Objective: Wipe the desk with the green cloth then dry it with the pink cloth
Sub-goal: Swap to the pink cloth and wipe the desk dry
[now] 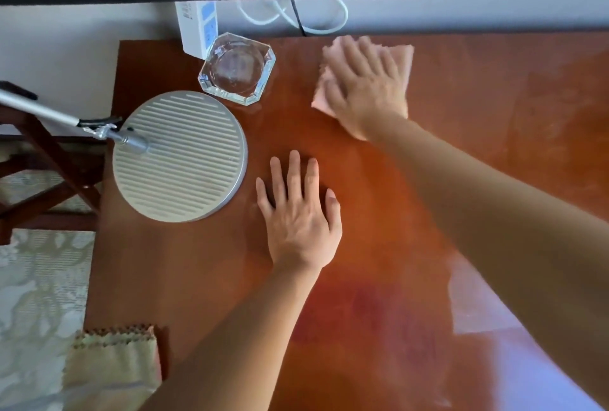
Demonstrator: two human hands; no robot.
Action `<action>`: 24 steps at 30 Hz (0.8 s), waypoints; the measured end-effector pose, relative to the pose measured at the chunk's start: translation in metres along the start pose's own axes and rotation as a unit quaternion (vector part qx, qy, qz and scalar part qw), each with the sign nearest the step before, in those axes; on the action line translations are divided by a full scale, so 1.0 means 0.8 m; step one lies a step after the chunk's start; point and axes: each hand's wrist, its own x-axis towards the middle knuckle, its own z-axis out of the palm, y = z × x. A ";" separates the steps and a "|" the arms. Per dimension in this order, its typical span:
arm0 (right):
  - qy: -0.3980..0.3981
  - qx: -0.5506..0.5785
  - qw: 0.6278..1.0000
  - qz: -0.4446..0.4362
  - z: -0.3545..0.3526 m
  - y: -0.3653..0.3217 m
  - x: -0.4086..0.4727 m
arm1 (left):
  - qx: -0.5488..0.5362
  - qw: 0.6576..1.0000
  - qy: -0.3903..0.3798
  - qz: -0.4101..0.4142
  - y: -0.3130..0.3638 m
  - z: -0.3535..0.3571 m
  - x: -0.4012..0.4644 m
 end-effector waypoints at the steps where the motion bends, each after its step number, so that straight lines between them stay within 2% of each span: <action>1: 0.006 0.006 0.999 0.032 -0.004 0.020 0.005 | 0.002 1.000 0.000 0.000 -0.001 0.000 -0.001; 4: 0.016 0.011 0.996 0.082 -0.009 0.050 0.014 | 0.006 1.000 -0.003 0.000 -0.001 0.001 0.002; 7: 0.024 0.023 0.993 0.109 -0.007 0.017 0.016 | 0.006 1.000 0.003 0.002 0.000 0.003 0.002; 13: -0.013 0.034 0.999 -0.022 0.009 -0.100 0.012 | 0.004 1.000 0.021 0.000 0.000 0.003 0.002; 17: -0.006 -0.006 0.998 -0.059 0.008 -0.060 0.017 | 0.002 1.000 0.022 0.002 0.000 0.005 0.002; 21: 0.012 -0.001 0.999 0.034 -0.002 0.015 0.015 | 0.002 1.000 0.022 0.005 -0.001 0.004 0.002; 24: 0.023 0.011 0.997 0.066 -0.003 0.025 0.000 | 0.005 1.000 0.017 0.004 -0.001 0.004 0.001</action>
